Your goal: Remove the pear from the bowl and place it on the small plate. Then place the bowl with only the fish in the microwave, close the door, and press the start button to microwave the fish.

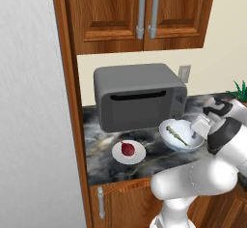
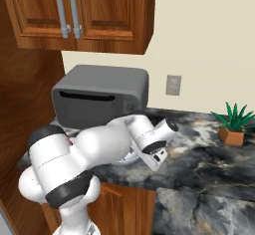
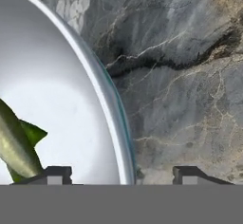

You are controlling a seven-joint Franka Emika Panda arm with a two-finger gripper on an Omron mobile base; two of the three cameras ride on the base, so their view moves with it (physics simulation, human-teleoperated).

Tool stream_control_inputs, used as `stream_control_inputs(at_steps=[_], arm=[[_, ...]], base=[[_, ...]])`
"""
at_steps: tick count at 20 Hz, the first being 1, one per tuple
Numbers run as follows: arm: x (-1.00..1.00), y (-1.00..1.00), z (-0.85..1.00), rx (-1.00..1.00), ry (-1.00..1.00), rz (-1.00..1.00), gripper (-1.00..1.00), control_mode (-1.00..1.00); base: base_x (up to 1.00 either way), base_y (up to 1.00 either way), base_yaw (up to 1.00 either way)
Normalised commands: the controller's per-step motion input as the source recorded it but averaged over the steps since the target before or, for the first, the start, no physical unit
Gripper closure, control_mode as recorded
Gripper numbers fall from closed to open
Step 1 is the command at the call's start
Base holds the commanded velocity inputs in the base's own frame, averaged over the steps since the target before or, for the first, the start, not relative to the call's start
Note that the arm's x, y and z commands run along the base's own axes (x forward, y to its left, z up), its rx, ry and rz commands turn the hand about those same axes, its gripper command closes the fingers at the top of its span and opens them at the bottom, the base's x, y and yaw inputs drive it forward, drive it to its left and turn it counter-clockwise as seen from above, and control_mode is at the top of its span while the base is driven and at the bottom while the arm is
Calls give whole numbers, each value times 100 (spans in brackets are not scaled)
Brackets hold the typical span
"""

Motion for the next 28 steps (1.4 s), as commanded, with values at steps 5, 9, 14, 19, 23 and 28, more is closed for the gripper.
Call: stream_control_inputs(at_steps=[5,9,14,19,23,28], arm=[[-3,1,-3,0,5,-1,100,-100],[-43,0,61,0,-5,-5,100,-100],[-64,4,44,1,-1,0,100,-100],[-71,-1,2,10,0,0,100,-100],[-59,-6,29,13,-6,-3,100,-100],[-23,-1,94,5,-2,-13,100,-100]], base=[[0,0,0],[0,0,0],[0,0,0],[0,0,0],[0,0,0],[0,0,0]])
